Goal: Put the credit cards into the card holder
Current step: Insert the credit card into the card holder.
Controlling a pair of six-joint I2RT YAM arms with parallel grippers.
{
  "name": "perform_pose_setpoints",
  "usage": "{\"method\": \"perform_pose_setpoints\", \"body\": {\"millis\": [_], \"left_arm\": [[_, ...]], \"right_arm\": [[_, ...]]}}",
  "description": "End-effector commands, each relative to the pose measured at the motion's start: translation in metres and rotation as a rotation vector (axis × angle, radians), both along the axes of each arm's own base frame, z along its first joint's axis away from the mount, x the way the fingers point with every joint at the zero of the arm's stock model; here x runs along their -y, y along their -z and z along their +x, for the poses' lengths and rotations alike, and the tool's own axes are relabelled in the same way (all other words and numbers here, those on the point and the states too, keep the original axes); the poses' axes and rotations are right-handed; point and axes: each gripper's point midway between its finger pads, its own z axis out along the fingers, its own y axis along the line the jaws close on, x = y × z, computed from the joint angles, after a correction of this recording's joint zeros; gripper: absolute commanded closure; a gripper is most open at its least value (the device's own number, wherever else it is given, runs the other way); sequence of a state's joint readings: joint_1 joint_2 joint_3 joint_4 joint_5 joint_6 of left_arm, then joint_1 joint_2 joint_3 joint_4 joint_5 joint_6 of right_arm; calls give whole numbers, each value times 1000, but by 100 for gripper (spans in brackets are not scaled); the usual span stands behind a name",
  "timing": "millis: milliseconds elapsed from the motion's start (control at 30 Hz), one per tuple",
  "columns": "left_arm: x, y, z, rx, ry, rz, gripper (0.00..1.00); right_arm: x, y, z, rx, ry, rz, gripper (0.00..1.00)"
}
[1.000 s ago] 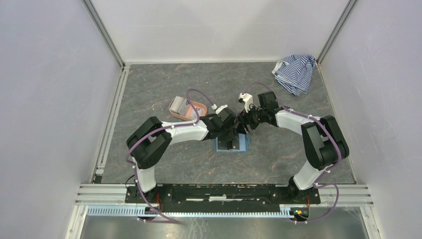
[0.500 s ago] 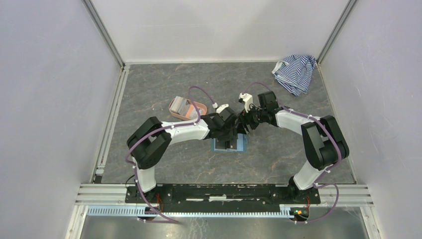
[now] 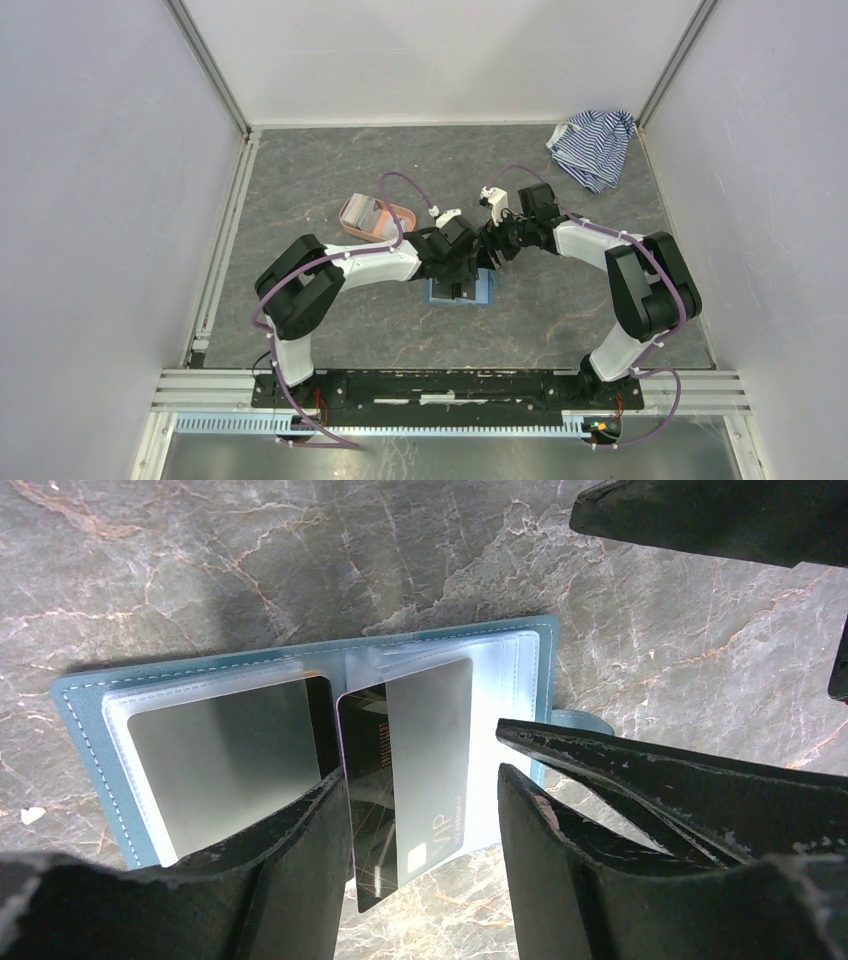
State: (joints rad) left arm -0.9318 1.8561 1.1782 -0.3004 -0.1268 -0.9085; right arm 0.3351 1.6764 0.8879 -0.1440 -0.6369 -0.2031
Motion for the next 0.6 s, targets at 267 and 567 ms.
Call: {"method": "perform_pose_setpoints", "body": {"millis": [267,567], "left_arm": [[14,-18,6,113,82,-20,38],[8,-5,2,126,52,106,38]], "right_arm": [[-3,-8,6,32,-9,28,23],[-3,-7,5,27,-9,27,23]]}}
